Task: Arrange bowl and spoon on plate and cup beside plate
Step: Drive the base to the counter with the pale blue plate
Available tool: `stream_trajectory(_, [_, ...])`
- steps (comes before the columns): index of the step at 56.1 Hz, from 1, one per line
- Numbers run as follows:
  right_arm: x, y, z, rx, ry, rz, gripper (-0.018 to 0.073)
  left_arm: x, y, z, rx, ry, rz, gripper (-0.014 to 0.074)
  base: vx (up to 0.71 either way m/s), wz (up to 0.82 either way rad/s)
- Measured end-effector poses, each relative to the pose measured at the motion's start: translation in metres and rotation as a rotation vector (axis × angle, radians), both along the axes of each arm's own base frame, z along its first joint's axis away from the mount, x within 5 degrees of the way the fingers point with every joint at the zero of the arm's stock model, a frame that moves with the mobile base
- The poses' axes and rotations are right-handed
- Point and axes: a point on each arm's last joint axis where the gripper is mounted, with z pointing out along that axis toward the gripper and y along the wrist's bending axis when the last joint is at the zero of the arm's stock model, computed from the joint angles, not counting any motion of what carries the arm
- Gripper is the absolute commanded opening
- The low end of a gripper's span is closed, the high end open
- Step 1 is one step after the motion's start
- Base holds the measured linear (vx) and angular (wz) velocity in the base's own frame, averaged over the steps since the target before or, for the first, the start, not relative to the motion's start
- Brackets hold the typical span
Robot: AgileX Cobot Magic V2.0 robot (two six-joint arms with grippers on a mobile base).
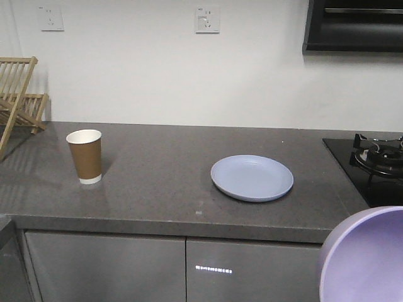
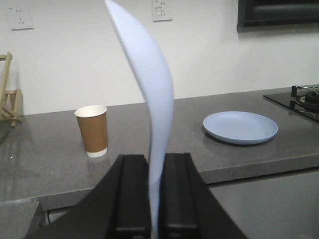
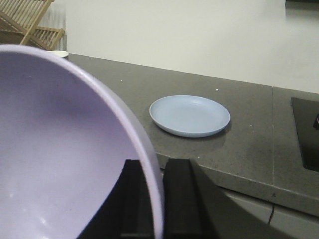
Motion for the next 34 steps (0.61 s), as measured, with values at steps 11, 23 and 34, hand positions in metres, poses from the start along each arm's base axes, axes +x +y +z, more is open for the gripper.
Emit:
stream_trajectory(11, [-0.0001,0.0003,-0.0002,0.000,0.003,0.004,-0.0008,0.0000,0.0000,0.0000,0.000,0.000,0.000,-0.0006,0.41,-0.02])
stream_trajectory(23, [-0.0002,0.0004,-0.0003,0.000,0.003,0.005,-0.0008,0.0000,0.0000,0.0000,0.000,0.000,0.000,-0.0006,0.43,-0.01])
stream_trajectory(34, [-0.0002,0.0005,-0.0003,0.000,0.004,0.005,-0.0008,0.0000,0.0000,0.0000,0.000,0.000,0.000,-0.0006,0.42,-0.05])
